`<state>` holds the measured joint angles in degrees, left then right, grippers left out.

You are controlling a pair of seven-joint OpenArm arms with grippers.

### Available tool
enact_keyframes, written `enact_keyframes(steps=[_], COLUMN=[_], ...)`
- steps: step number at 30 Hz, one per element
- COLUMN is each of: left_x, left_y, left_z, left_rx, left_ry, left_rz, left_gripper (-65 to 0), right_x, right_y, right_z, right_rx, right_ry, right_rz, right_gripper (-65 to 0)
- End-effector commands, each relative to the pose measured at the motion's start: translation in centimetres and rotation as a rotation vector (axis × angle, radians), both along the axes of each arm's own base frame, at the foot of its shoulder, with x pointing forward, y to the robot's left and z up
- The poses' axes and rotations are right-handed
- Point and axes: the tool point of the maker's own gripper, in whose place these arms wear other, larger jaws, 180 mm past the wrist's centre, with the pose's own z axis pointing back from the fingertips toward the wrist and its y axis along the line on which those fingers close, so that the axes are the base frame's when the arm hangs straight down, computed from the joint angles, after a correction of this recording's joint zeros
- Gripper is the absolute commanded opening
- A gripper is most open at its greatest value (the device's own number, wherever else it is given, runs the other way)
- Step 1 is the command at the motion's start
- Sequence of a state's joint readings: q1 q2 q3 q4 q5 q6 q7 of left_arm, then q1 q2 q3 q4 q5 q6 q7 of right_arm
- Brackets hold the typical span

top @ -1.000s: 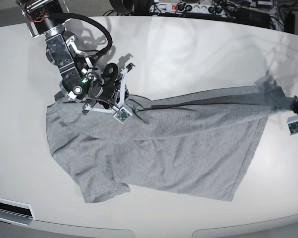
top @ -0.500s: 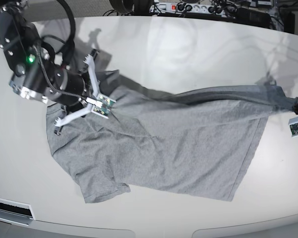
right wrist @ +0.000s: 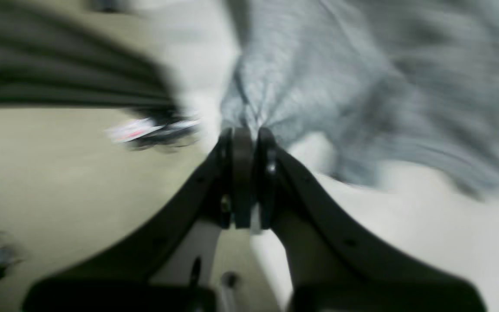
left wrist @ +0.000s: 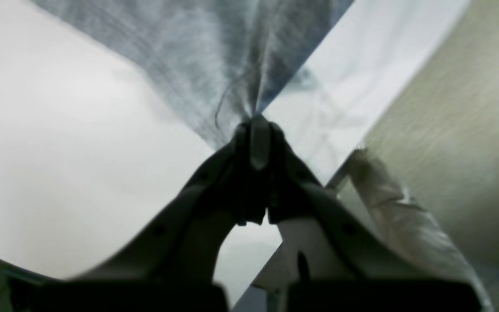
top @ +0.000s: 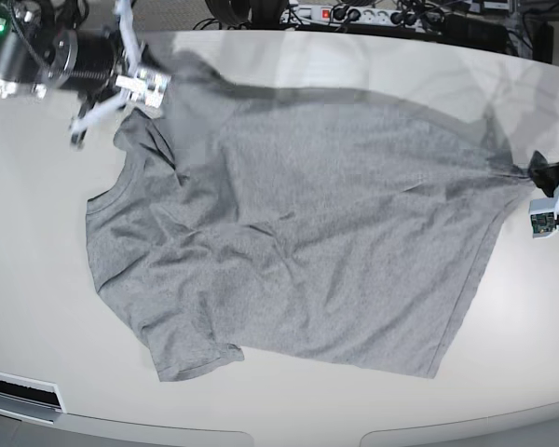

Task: Layout the t-shirt on the table in an organized manner, then fold the t-shirt properly
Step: 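Drag the grasped edge with the right gripper away from the left gripper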

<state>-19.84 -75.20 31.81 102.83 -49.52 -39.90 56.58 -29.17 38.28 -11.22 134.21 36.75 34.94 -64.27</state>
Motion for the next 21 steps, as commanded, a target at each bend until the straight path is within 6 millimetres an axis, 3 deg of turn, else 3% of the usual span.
enact_keyframes(steps=[1, 4, 10, 11, 14, 15, 19, 21], left_x=[0.4, -0.1, -0.5, -0.5, -0.7, -0.8, -0.9, -0.9], left_y=[0.6, 0.6, 1.6, 1.7, 1.4, 1.2, 0.9, 1.0], left_z=[1.4, 2.3, 3.1, 3.1, 3.1, 3.1, 3.1, 3.1], left_rx=[0.022, 0.043, 0.075, 0.076, 0.059, 0.047, 0.033, 0.039], left_ry=[-0.026, -0.03, -0.03, -0.029, -0.018, -0.013, -0.008, -0.01], left_rz=[-0.005, -0.034, -0.034, -0.032, -0.026, -0.022, -0.018, -0.019], left_gripper=[-65.0, -65.0, -65.0, -65.0, -65.0, -65.0, -65.0, -65.0], right_x=[-0.9, -2.5, -1.7, -1.6, -0.6, -0.1, 4.1, 5.2], right_y=[0.7, 2.5, 3.6, 3.5, 2.3, 1.7, -2.6, -4.0], right_z=[0.6, 1.4, 1.4, 1.4, 0.6, 0.3, -0.2, 0.0], right_rx=[0.047, 0.158, 0.187, 0.18, 0.11, 0.073, -0.102, -0.135], right_ry=[0.022, 0.087, 0.052, 0.049, 0.017, -0.005, -0.16, -0.209], right_rz=[0.027, 0.034, -0.009, -0.011, -0.065, -0.086, -0.357, -0.471], right_gripper=[-65.0, -65.0, -65.0, -59.2, -30.0, -23.9, -21.4, -21.5])
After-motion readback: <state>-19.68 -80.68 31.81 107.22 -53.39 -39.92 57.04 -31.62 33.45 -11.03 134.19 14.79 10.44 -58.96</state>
